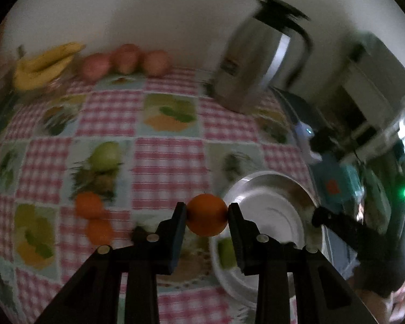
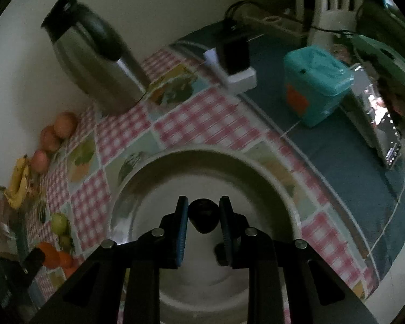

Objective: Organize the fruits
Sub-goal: 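Carry the tomato and the plum over the steel plate with both tools, then open the left tool to drop the tomato while the right tool drops the plum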

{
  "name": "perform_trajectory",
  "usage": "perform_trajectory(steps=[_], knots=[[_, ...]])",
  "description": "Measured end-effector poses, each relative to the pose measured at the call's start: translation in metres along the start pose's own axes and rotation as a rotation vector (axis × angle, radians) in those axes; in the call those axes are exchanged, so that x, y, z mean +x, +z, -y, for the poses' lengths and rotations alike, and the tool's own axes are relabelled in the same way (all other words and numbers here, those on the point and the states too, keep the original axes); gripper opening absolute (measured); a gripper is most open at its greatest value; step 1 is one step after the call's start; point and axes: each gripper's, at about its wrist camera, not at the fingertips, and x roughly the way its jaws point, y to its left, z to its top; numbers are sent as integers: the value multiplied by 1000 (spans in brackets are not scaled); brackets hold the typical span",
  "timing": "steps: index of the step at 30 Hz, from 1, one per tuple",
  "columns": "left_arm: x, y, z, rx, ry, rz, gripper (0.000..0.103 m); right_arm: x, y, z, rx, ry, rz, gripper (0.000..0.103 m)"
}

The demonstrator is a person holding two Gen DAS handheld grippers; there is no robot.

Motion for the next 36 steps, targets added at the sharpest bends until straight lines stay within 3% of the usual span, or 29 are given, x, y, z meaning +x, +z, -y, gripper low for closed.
perform_trajectory(steps=[9, 17, 23, 24, 26, 31, 32, 34, 35, 36], knots=[[20, -23, 54, 165, -6, -36, 34, 1, 2, 12, 11, 10, -4, 24], [42, -40, 71, 215, -5, -119, 34, 23, -6, 11, 1, 0, -84, 25], [42, -44, 79, 239, -6, -121, 34, 28, -6, 10, -4, -5, -115, 26], [42, -43, 79, 238, -7, -120, 34, 27, -6, 9, -5, -7, -115, 27], [41, -42, 77, 228, -3, -116, 34, 26, -4, 10, -7, -9, -110, 47], [41, -37, 64, 178, 23, -118, 35, 20, -2, 8, -20, -7, -82, 49], [42, -36, 60, 164, 33, -121, 37, 20, -2, 8, -24, -10, -81, 50], [44, -33, 49, 127, 66, -129, 50, 22, -2, 7, -33, -24, -84, 56], [44, -32, 44, 108, 82, -132, 62, 22, -2, 7, -38, -30, -87, 58], [45, -30, 35, 77, 104, -132, 65, 23, -3, 5, -46, -41, -91, 58]])
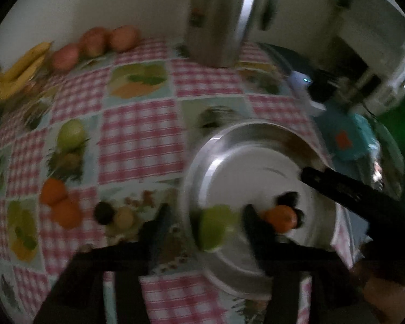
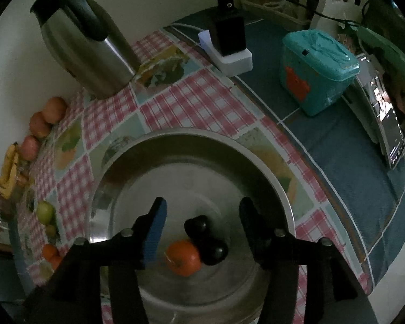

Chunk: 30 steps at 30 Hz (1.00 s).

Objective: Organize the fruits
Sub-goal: 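Open the left tool to drop the tomato while the right tool drops the plum, then move both open tools back toward the tomatoes and small brown fruits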

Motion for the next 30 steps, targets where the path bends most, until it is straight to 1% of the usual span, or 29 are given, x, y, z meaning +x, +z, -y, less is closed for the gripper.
perform_trajectory(steps=[2, 3, 5, 8, 11, 12, 16, 19, 25, 26, 27, 28, 29, 30], knots=[[1, 2, -16, -57, 20, -3, 66, 1, -1, -3, -16, -16, -3, 60], [0, 3, -28, -100, 32, -1, 68, 2, -1, -6, -26, -24, -4, 61], [-3, 4, -46, -166, 58, 11, 70, 3, -4, -14, -57, -26, -8, 64], [-12, 7, -76, -261, 99, 42, 72, 3, -9, -28, -107, -19, -14, 66], [-20, 10, -96, -319, 109, 65, 79, 0, -16, -48, -170, -11, -18, 66], [-24, 11, -105, -337, 116, 76, 80, -2, -19, -56, -198, -1, -18, 66], [-35, 12, -127, -374, 143, 103, 83, -7, -27, -78, -257, 27, -11, 70], [-40, 12, -139, -395, 163, 118, 83, -13, -31, -88, -292, 31, 3, 70], [-42, 8, -157, -432, 153, 109, 84, -18, -35, -98, -319, 26, 19, 70], [-41, 8, -159, -438, 152, 107, 88, -18, -35, -98, -321, 23, 18, 70], [-40, 7, -161, -445, 151, 105, 96, -17, -36, -98, -322, 22, 17, 70], [-40, 7, -162, -451, 152, 105, 99, -16, -36, -98, -322, 19, 15, 70], [-40, 6, -164, -455, 152, 107, 103, -15, -36, -97, -323, 18, 14, 73], [-40, 6, -165, -454, 153, 113, 103, -13, -36, -97, -324, 17, 13, 77]])
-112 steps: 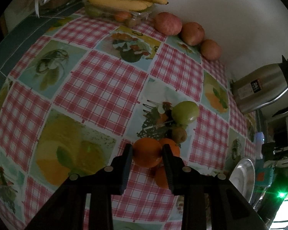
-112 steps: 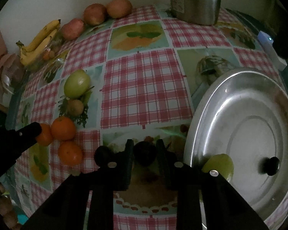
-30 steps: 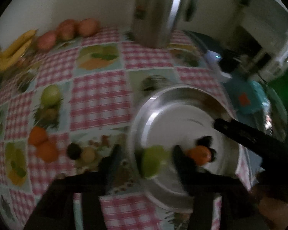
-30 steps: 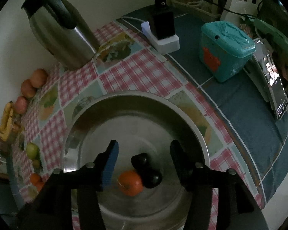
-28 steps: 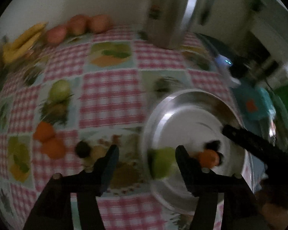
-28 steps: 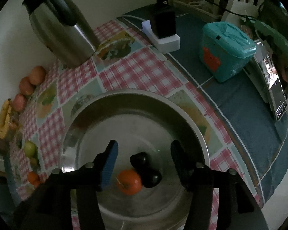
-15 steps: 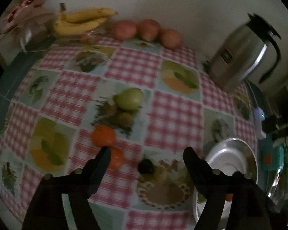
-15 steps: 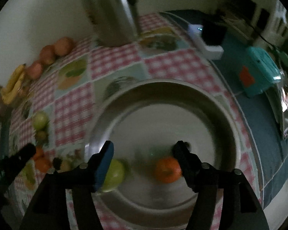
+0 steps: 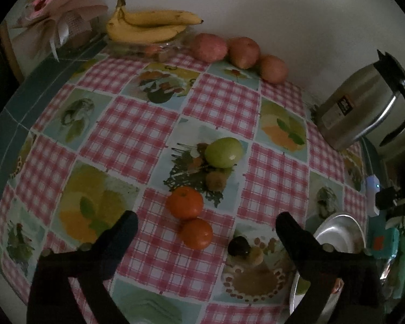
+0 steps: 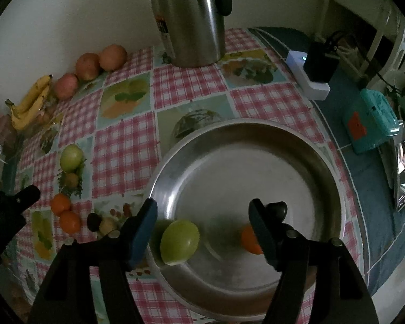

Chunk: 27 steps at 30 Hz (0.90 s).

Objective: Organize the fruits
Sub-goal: 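Move both open tools back toward the tomatoes and small brown fruits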

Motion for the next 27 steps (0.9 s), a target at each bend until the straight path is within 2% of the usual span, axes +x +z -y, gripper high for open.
perform_trajectory(steps=[2, 4, 14, 18, 22, 27], knots=[[0, 1, 0, 14, 8, 7, 103, 1, 0, 1, -3, -1, 7, 93], [1, 1, -1, 21, 8, 11, 103, 2, -1, 0, -7, -10, 14, 97], [-2, 5, -1, 69, 2, 37, 103, 4, -2, -5, -37, -15, 47, 97], [-4, 12, -8, 130, 23, 56, 103, 6, -3, -10, -82, -55, 56, 97], [-4, 20, -28, 155, 69, 68, 103, 9, -4, -19, -91, -24, 42, 97], [-2, 29, -68, 98, 93, 60, 103, 8, -6, -40, -112, 13, 46, 97]])
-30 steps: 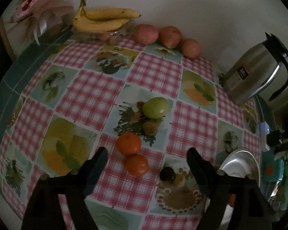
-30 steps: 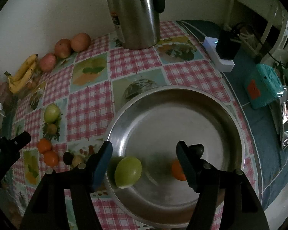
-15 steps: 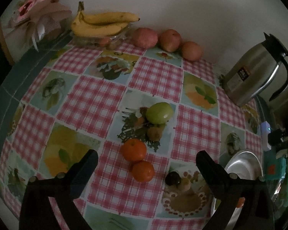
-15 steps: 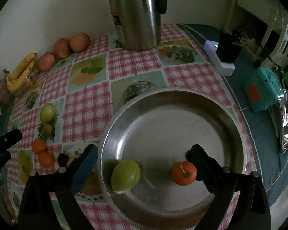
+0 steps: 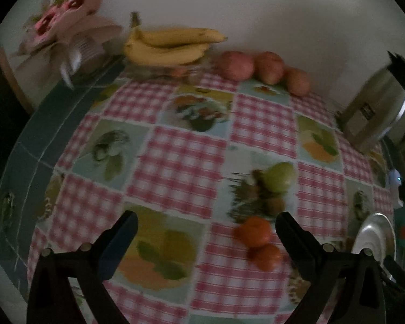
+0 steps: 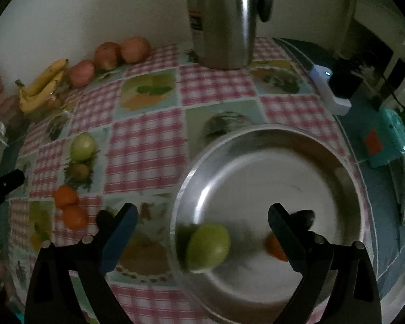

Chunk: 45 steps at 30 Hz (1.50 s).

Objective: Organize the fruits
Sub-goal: 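Move both open tools back toward the tomatoes and small brown fruits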

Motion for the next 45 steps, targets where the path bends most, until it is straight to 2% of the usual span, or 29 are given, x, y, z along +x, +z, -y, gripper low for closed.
perform_trajectory(steps=[8, 16, 25, 35, 41, 45], knots=[[-3, 4, -41, -42, 21, 11, 103, 2, -6, -49, -72, 50, -19, 97], [-4, 6, -57, -79, 8, 18, 103, 13, -17, -88, -141, 85, -51, 97], [18, -2, -34, -42, -53, -43, 103, 33, -21, -99, -156, 93, -99, 97], [56, -17, -12, -43, -151, -170, 103, 54, -21, -105, -138, 76, -133, 97], [63, -23, 0, -30, -163, -203, 103, 63, -24, -109, -142, 66, -160, 97], [61, -23, 10, -4, -161, -197, 103, 66, -25, -109, -127, 65, -163, 97]])
